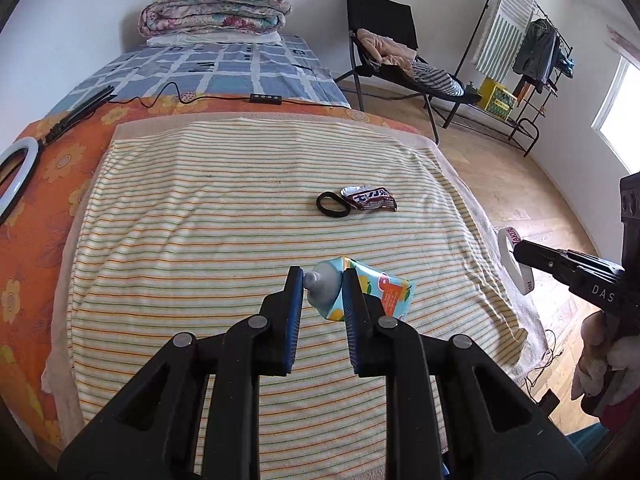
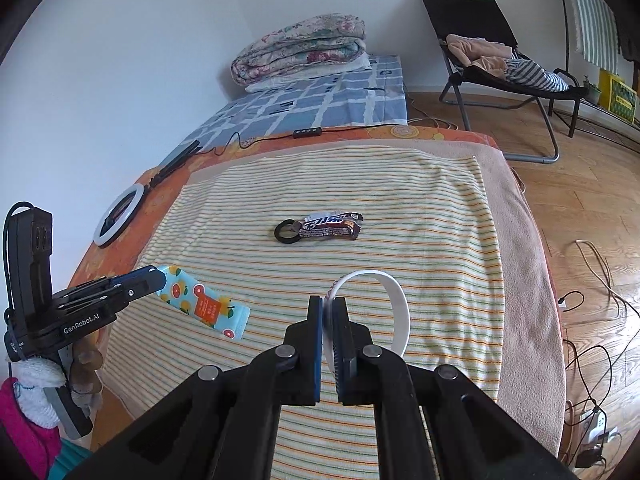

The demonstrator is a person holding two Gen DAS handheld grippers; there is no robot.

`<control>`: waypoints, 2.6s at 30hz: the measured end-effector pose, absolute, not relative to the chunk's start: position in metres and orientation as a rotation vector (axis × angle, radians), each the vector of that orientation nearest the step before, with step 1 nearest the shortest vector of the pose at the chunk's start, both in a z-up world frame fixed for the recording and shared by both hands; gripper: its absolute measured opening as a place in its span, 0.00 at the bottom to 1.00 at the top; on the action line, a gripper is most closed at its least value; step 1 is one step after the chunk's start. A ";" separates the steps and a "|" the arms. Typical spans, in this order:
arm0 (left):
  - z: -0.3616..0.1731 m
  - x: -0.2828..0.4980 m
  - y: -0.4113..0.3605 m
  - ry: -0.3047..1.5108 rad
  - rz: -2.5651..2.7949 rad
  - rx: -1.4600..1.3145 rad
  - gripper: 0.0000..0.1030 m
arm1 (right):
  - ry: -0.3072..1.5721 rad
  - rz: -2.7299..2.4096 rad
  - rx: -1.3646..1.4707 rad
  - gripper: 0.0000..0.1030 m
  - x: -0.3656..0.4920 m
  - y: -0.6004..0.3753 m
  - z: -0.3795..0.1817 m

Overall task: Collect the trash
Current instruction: 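Carry the tube with the left tool while the right tool carries the white band to the basket, then open the left tool over the basket while the right tool releases the white band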

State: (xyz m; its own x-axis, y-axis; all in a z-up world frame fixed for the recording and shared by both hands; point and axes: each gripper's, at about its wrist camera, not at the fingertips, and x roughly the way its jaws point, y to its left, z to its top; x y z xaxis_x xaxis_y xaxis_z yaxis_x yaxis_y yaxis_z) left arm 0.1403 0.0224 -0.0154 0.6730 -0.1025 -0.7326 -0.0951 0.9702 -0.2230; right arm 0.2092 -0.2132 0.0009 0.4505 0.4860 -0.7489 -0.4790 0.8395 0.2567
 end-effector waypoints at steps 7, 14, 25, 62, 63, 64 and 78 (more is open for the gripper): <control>-0.003 0.102 0.021 0.810 -0.002 -0.219 0.18 | 0.904 0.630 -0.010 0.02 0.176 -0.202 0.012; 0.007 0.059 0.023 0.794 -0.001 -0.211 0.18 | 0.886 0.676 -0.033 0.02 0.134 -0.189 0.019; -0.001 -0.013 0.031 0.816 0.033 -0.215 0.18 | 0.890 0.752 -0.073 0.02 0.057 -0.179 0.015; -0.110 -0.070 -0.016 1.069 -0.014 -0.089 0.18 | 1.137 0.837 -0.201 0.02 -0.044 -0.169 -0.091; -0.112 -0.070 -0.017 1.075 -0.016 -0.088 0.18 | 1.144 0.833 -0.204 0.02 -0.044 -0.169 -0.094; -0.114 -0.070 -0.018 1.082 -0.018 -0.088 0.18 | 1.152 0.829 -0.205 0.02 -0.044 -0.170 -0.096; -0.130 -0.068 -0.028 1.124 -0.019 -0.044 0.18 | 1.219 0.778 -0.203 0.07 -0.038 -0.177 -0.117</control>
